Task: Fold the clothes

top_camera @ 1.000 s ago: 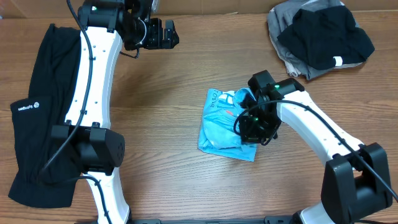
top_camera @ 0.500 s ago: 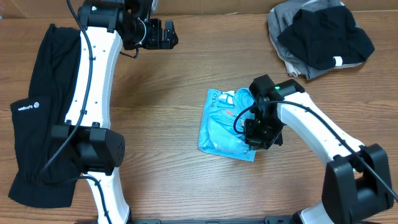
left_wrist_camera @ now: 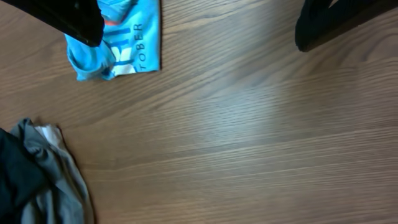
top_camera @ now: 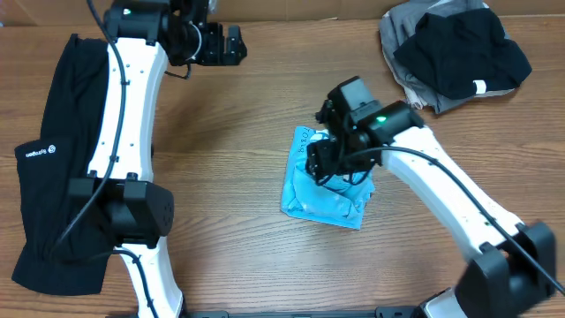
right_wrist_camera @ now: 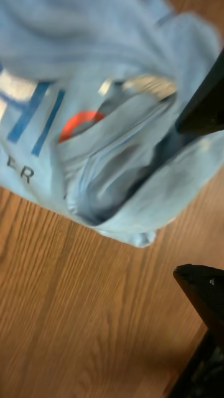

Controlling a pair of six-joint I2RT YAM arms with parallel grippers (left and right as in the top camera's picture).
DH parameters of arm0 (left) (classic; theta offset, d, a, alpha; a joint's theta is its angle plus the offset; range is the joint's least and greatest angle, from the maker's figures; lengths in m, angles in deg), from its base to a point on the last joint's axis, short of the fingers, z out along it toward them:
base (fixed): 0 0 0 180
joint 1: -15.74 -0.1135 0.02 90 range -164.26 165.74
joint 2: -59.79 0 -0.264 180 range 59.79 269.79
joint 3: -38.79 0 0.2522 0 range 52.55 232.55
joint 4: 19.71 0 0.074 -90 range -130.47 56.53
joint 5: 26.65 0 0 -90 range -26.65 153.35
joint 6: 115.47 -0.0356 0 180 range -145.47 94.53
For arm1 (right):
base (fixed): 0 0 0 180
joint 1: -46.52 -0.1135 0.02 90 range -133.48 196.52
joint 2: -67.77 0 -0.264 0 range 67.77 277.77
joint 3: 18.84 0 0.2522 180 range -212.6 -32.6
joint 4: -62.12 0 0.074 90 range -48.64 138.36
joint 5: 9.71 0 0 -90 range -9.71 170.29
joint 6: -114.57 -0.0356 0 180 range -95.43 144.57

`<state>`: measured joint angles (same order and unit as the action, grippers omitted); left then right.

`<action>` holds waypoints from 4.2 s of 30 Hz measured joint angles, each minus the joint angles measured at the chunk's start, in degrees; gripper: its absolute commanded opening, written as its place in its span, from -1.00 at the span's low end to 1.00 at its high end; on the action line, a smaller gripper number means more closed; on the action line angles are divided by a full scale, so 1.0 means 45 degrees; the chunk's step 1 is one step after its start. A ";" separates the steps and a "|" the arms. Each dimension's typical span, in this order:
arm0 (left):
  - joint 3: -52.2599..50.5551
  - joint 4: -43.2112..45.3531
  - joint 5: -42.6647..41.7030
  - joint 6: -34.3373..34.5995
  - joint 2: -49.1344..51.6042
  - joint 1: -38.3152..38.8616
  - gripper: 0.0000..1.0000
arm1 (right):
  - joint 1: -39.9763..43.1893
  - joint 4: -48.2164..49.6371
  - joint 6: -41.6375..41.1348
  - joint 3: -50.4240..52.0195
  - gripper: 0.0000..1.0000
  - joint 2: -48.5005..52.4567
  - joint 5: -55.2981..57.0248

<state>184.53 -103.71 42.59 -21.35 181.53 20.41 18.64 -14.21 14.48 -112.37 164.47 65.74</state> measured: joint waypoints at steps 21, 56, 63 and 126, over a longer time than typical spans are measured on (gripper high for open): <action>0.0000 -0.0257 0.0005 -0.0015 0.0000 -0.0869 1.00 | -0.0899 0.1540 0.0923 0.0010 -0.92 0.2293 0.0136; 0.0000 -0.0447 0.0005 -0.0257 0.0000 -0.0869 1.00 | 0.2501 -0.4240 -0.3419 0.3667 -0.92 -0.0073 -0.0160; 0.0000 -0.0442 0.0005 -0.0301 0.0000 -0.0869 1.00 | 0.2501 -0.4687 -0.3857 0.3687 -0.92 -0.0214 -0.0194; 0.0000 0.0058 0.0340 -0.0680 0.0000 -0.0869 1.00 | 0.1651 0.7087 0.0865 0.2035 -0.59 0.3313 0.5173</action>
<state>184.53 -103.45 44.12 -24.41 181.53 16.50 26.08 17.68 18.37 -103.21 179.38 89.02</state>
